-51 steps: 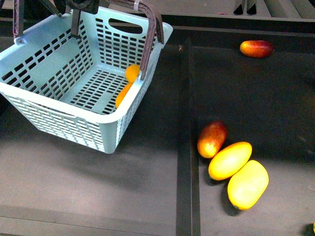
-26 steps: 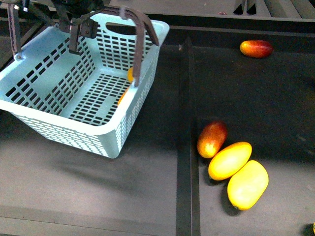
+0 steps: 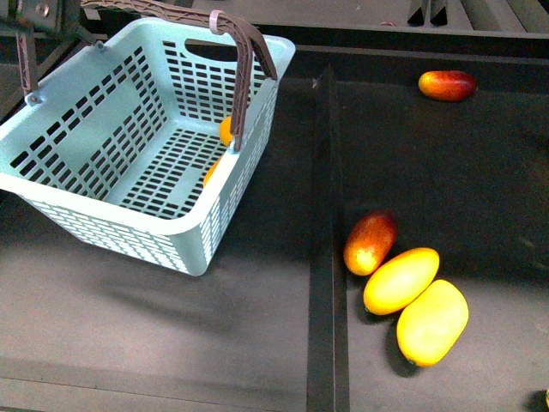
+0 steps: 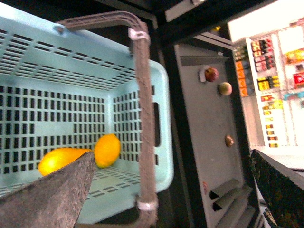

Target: Pick lemon and mango into basket

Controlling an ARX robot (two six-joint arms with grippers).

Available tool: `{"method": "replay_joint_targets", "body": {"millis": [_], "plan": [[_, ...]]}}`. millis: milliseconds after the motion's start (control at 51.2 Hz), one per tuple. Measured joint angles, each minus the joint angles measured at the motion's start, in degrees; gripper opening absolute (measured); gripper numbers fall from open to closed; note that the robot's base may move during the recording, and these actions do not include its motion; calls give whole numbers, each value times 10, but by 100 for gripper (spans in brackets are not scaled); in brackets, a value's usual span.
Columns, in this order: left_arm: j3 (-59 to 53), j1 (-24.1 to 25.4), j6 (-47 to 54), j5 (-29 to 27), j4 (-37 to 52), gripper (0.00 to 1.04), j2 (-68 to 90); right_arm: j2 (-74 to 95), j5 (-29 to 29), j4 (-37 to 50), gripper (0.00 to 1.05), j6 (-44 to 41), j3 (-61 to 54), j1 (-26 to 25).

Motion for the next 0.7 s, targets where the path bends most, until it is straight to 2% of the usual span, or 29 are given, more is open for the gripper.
{"method": "replay_joint_targets", "body": {"millis": [117,156,215,293,411,586,704], "plan": [[49,-30,33,5,9,97,-4,0,0,0,96,0,0,0],[-10,-22,157,81,156,88,-28,0,0,0,96,0,0,0],[-156,8,431,163,395,71,-86,0,1,0,96,0,0,0],[-259,41,660,186,510,57,-136,0,1,0,96,0,0,0],[-360,81,835,216,563,38,-199,0,0,0,96,0,0,0],[-490,131,918,277,589,3,-286,0,0,0,96,0,0,0],[-562,171,930,310,591,3,-356,0,0,0,96,0,0,0]]}}
